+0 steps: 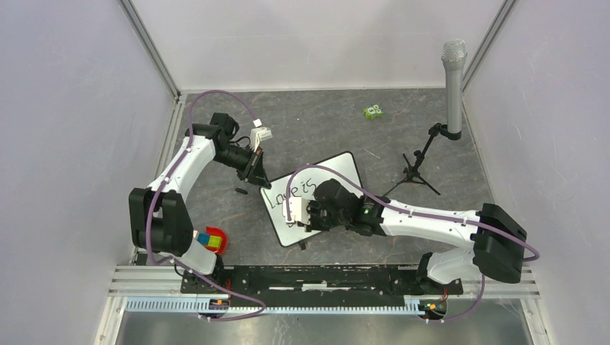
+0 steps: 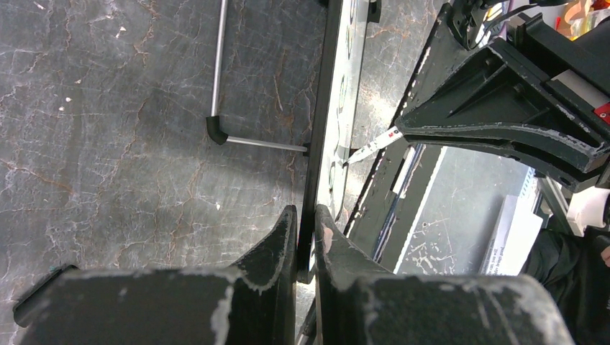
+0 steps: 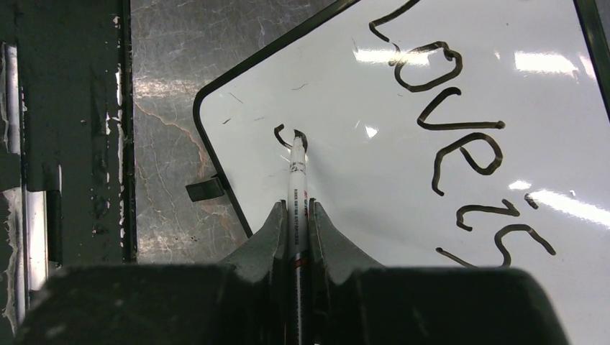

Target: Write a sentence on the whiteboard

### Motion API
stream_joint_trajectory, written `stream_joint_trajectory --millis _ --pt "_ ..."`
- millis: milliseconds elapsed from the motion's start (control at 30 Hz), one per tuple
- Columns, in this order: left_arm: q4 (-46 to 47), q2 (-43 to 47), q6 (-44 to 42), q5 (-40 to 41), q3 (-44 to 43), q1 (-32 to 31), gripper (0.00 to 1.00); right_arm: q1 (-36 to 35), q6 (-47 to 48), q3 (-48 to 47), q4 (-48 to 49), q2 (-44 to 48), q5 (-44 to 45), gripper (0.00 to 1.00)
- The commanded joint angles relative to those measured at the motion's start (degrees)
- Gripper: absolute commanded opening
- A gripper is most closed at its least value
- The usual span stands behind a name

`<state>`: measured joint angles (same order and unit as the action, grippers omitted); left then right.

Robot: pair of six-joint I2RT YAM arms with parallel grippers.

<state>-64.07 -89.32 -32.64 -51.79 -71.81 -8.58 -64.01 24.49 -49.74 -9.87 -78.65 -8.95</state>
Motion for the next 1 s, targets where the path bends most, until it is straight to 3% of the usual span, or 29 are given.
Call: stream_joint_trajectory --millis 0,967 --pt "-0.35 -1.07 -1.46 0.68 -0.28 -0.3 0.02 -0.49 0.29 -0.11 1.05 -1.15 1.22 0.0" --pt "-0.35 -0.94 -1.55 0.84 0.0 -0.3 0.02 -0.5 1.31 2.13 -3.63 4.08 1.17 0.0"
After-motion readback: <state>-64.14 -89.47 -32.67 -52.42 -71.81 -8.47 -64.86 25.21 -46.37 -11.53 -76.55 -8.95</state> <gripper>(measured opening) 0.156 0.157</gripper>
